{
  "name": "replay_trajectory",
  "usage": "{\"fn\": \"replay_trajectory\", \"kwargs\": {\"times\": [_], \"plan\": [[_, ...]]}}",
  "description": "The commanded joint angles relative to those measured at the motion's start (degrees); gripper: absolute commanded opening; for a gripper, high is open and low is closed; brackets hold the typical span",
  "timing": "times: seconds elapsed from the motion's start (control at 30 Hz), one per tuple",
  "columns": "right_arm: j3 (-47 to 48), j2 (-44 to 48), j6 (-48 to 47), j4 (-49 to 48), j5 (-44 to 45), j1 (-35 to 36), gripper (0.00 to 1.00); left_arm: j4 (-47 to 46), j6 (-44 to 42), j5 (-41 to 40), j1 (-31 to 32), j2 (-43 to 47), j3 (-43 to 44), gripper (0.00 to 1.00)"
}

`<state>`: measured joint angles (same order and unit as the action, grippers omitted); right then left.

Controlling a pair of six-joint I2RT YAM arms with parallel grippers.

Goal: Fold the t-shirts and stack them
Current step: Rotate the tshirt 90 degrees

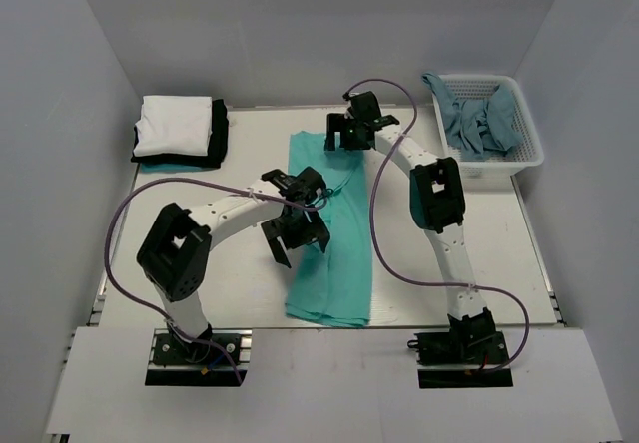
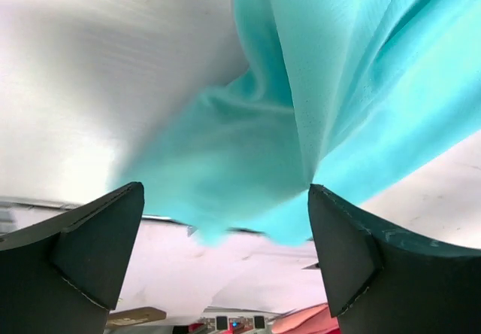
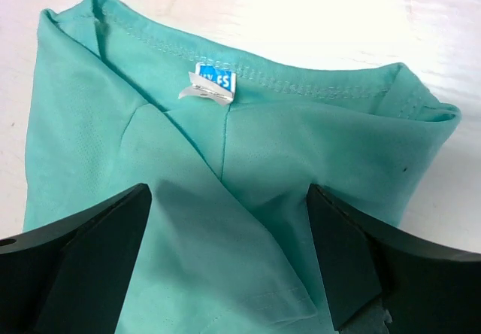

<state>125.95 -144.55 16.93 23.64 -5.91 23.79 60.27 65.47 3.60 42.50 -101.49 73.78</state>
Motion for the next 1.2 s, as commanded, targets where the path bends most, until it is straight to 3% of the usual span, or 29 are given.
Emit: {"fn": "replay_trajectory", "kwargs": {"times": [0.0,0.1,0.3,0.43,0.57,0.8,1.0,1.17], "plan": [[0.62,1.97,-7.43,-3.5,-3.76,0.55,0.9,5.99,-0.7,-4.38,-0.14,5.94,2.85,1.0],[-5.8,9.89,-9.45,-9.13,-0.77,0.82,0.9,7.14,-0.7,-6.49,-0.14,8.67,3.48,1.0],[-11.59,20.78,-6.82,-2.2,3.36,1.78,0.9,9.16,2.46,-9.48,-0.84,17.19,-5.03,1.0],[-33.23,33.42,-3.93,-2.63,5.03,4.15,0.9,8.55,2.47,-9.48,-0.84,23.96,-13.03,1.0],[-42.62,38.81,-1.2,1.22,7.39,8.81,0.9,9.25,1.94,-9.48,-0.32,26.69,-18.04,1.0],[-46.15,35.76,4.25,2.72,10.3,16.19,0.9,5.92,0.27,-6.16,-0.31,32.14,-24.11,1.0],[-38.77,24.33,9.96,7.12,15.83,17.61,0.9,3.54,0.27,-4.83,-0.93,33.82,-26.84,1.0],[-26.14,13.08,13.74,11.42,21.28,16.82,0.9,3.54,0.27,-5.35,-0.93,32.5,-25.45,1.0]]}}
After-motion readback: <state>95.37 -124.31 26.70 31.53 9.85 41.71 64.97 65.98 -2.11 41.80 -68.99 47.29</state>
